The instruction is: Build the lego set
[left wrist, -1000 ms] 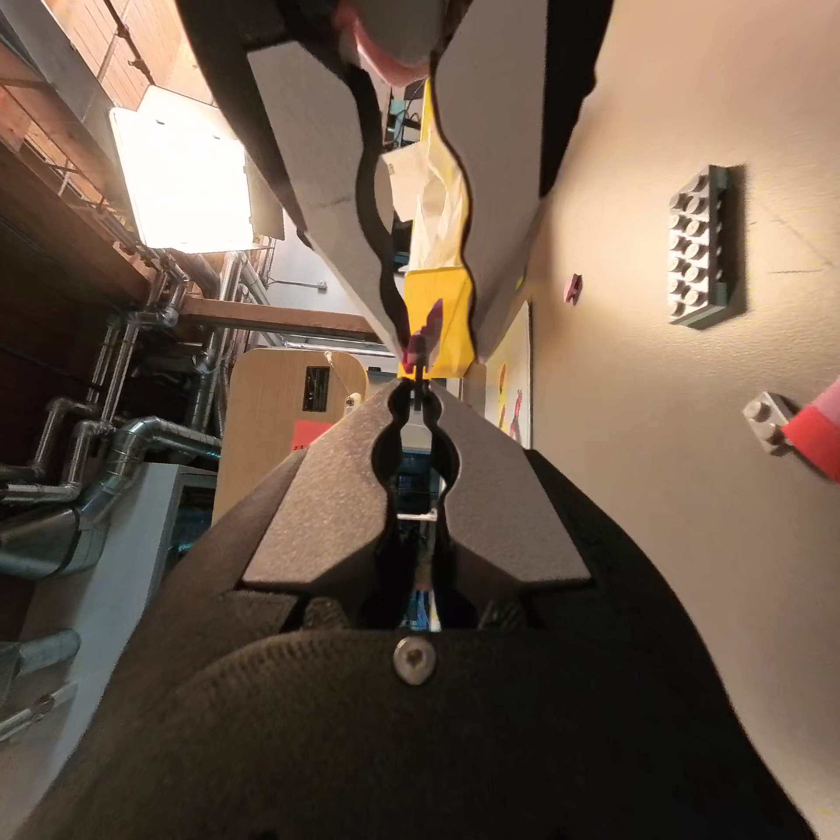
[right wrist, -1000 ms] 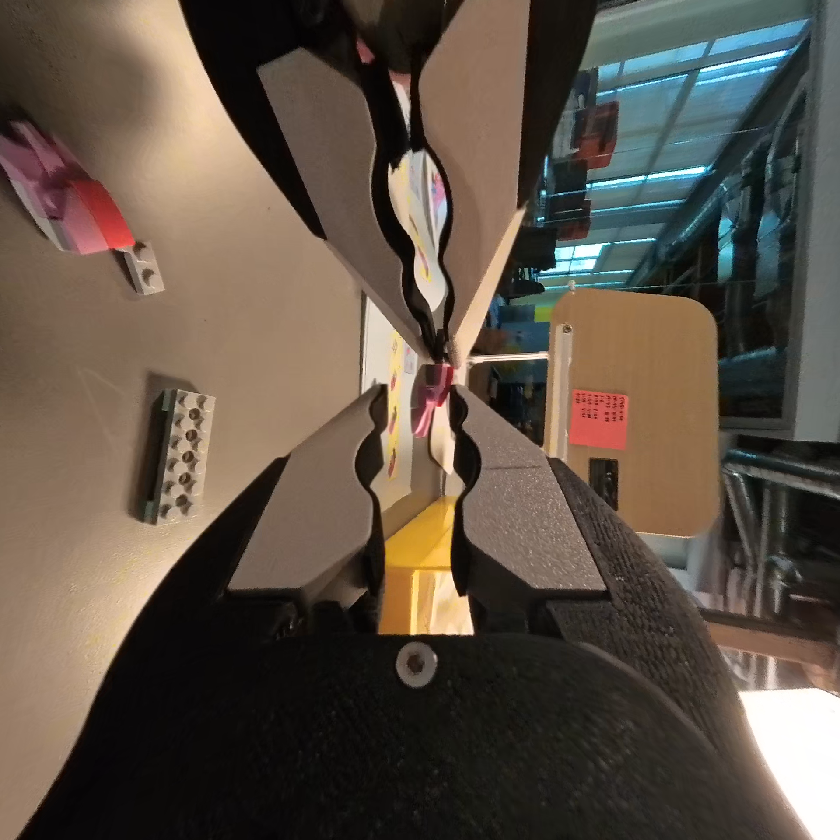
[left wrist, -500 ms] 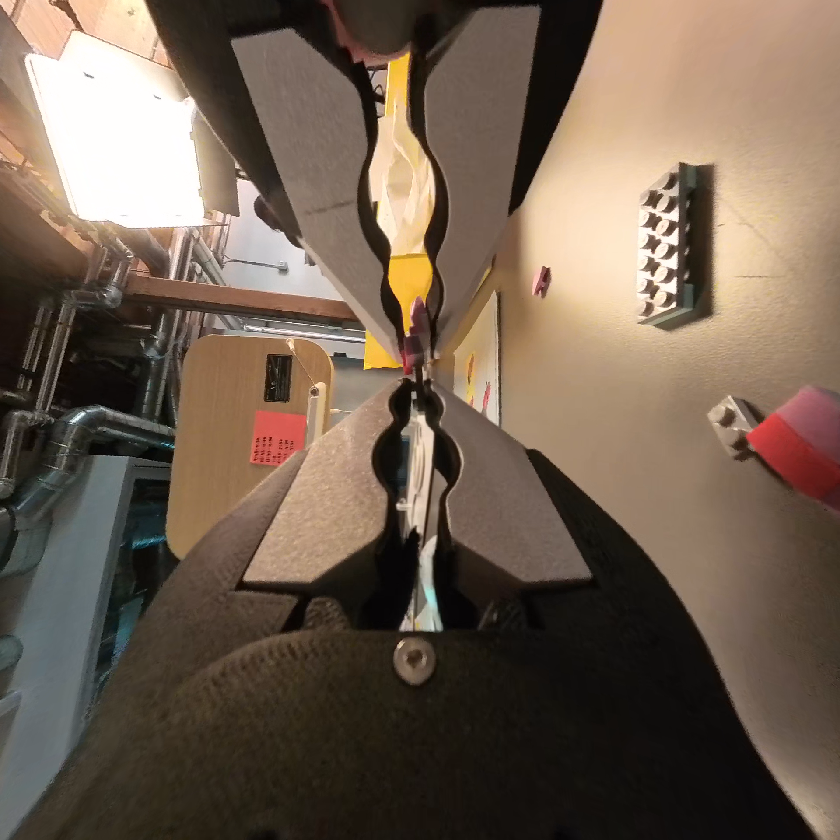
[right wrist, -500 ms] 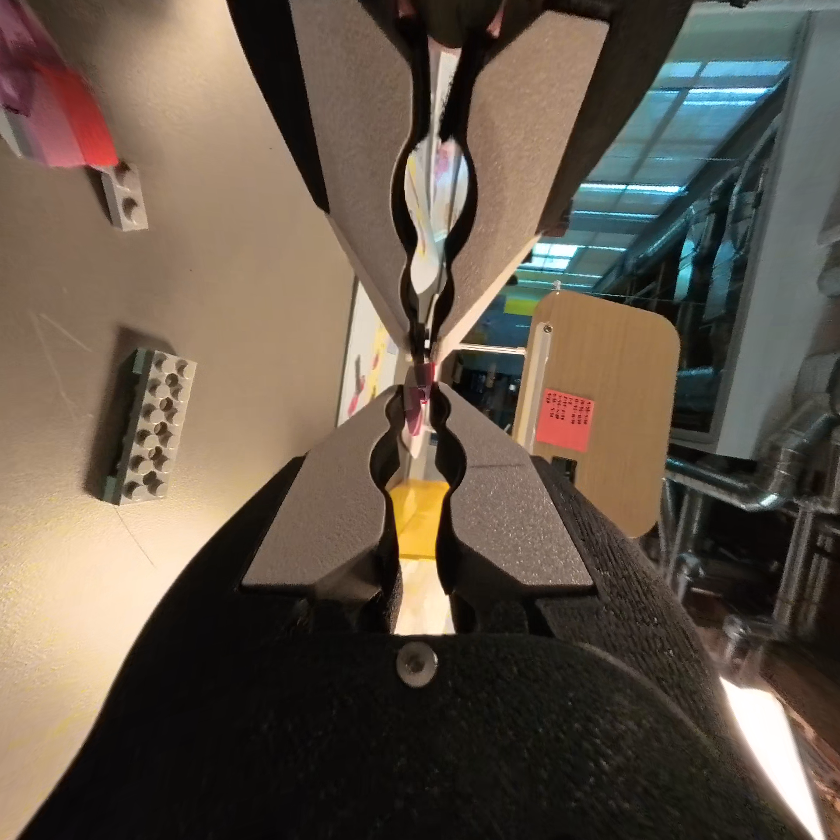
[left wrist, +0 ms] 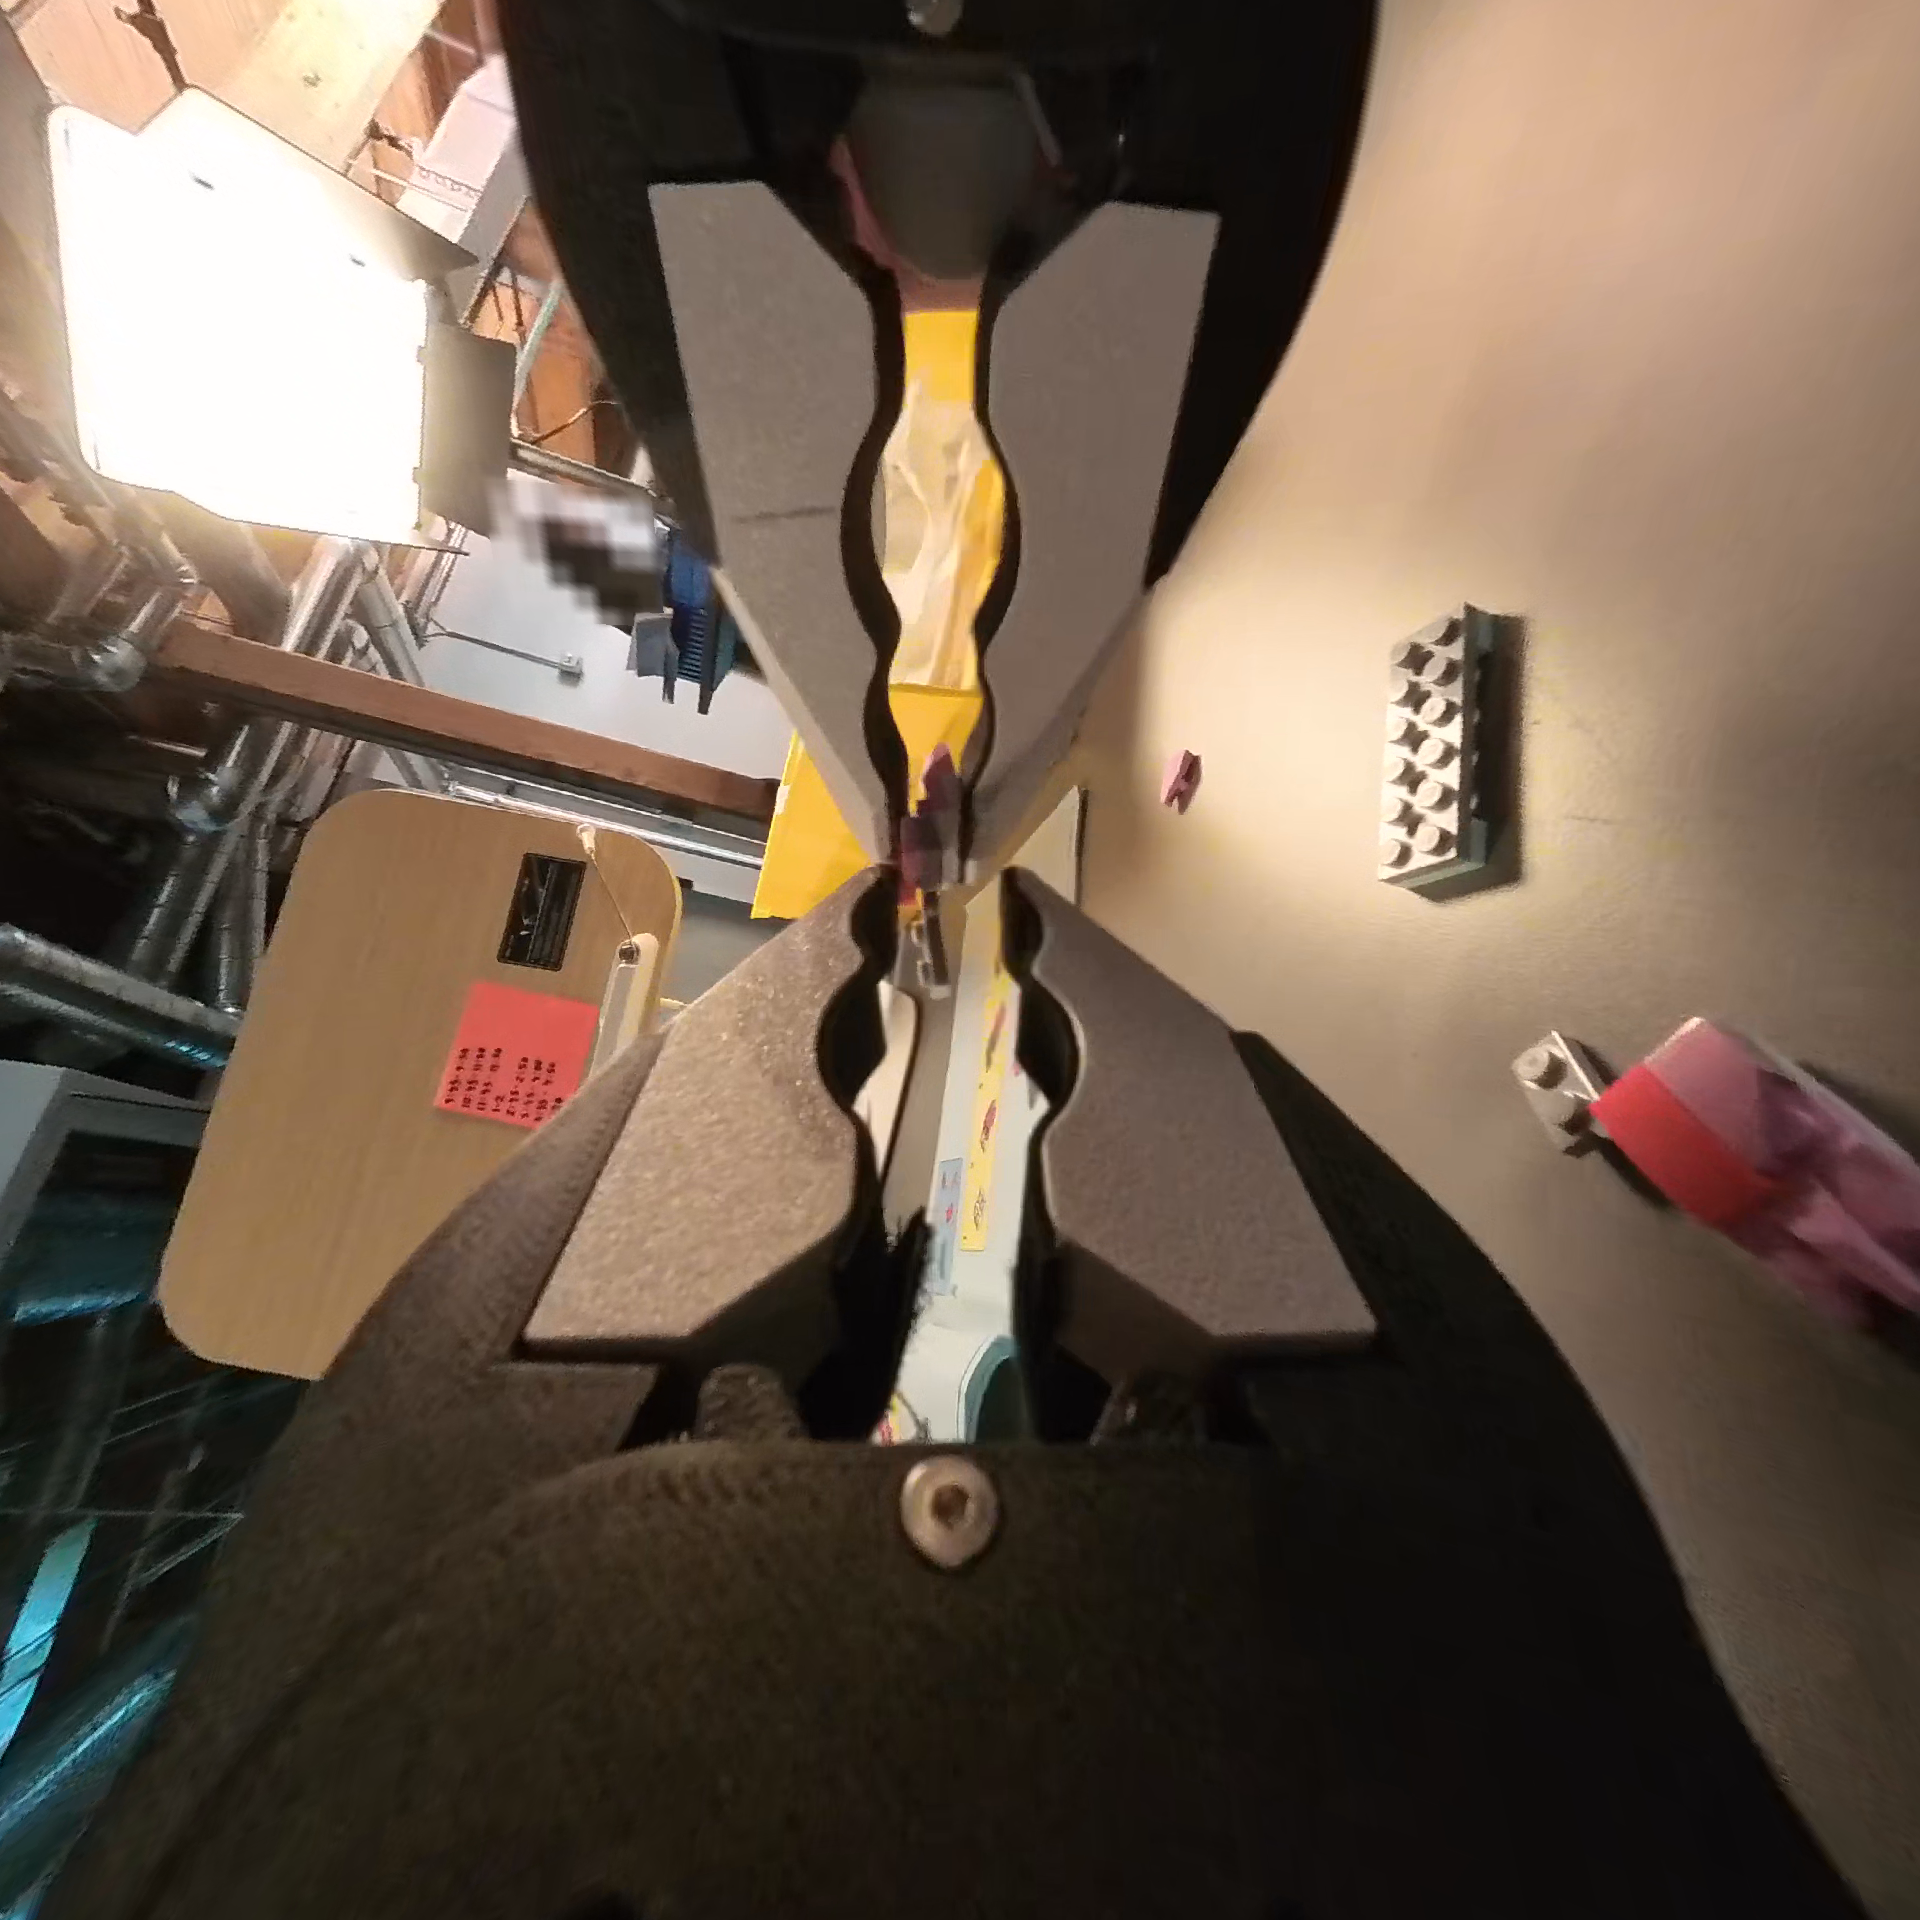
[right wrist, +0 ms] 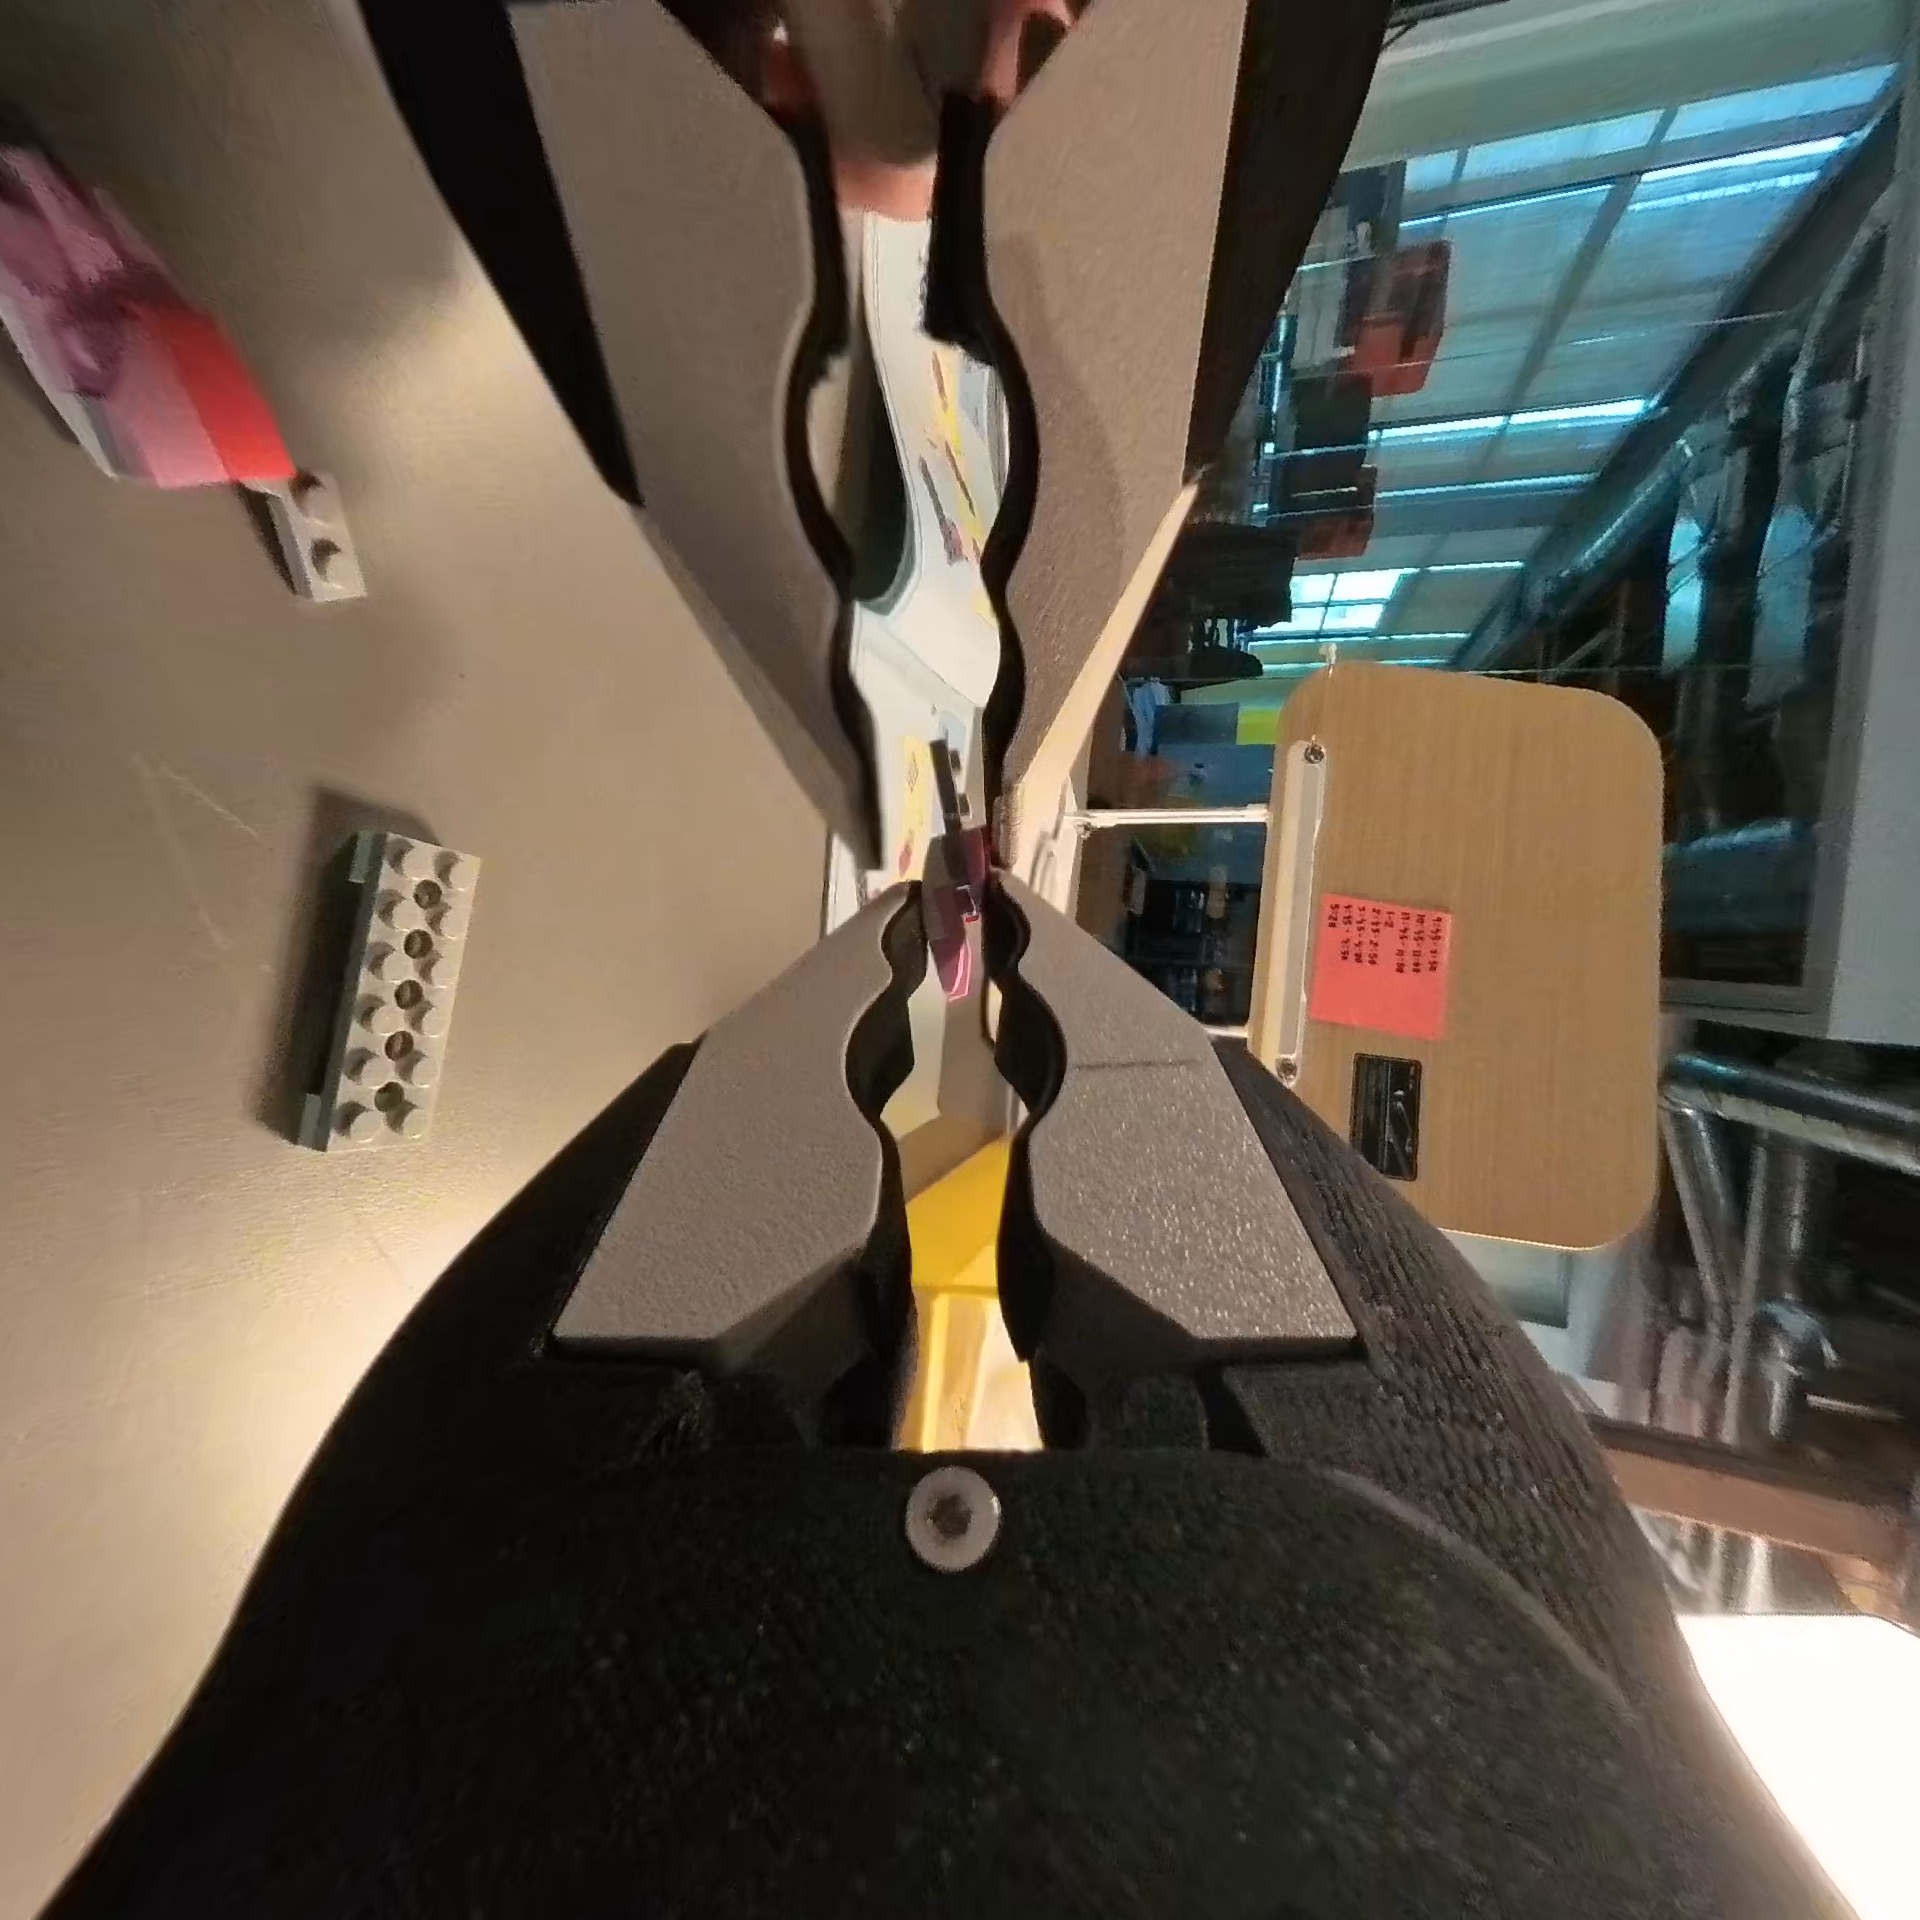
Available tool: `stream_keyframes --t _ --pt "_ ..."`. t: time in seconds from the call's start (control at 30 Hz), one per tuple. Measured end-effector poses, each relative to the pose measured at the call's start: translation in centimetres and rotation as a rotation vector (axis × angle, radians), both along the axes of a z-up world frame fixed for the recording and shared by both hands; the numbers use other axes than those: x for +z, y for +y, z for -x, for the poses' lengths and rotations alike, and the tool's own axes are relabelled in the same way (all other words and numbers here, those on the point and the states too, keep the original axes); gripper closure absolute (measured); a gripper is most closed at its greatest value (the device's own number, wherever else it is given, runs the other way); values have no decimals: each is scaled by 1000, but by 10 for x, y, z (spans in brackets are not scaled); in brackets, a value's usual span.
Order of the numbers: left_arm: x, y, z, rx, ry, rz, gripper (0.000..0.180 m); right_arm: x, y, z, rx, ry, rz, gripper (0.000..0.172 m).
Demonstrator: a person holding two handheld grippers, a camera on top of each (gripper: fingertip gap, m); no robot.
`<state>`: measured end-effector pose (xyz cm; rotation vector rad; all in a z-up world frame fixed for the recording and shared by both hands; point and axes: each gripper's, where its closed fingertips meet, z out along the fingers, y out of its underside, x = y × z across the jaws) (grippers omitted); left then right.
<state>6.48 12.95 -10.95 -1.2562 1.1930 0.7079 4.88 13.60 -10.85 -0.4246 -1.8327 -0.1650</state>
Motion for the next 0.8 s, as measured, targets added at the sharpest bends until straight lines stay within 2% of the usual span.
stream_keyframes --t 0.03,0.3,0.5,0.57,0.6,0.67,0.73,0.8 --pt "3 0 1 4 -8 -15 170 0 -2 0 4 3 7 164" --pt "15 -1 7 30 -92 4 173 11 -3 5 -4 51 106 165" --pt "1 1 6 29 -29 63 174 -3 -2 3 3 13 119 165" --pt "-3 1 5 -9 -117 107 173 -7 -2 3 49 33 103 165" --pt "-4 0 3 -31 -198 165 171 -6 -2 3 78 64 83 164" --pt "-8 0 2 -48 -310 279 140 -9 -3 3 136 109 -17 164" --pt "-16 3 12 -10 -290 313 136 -14 -9 5 189 131 -86 165" --pt "-17 3 16 -9 -243 288 148 -18 -8 8 193 142 -102 165"
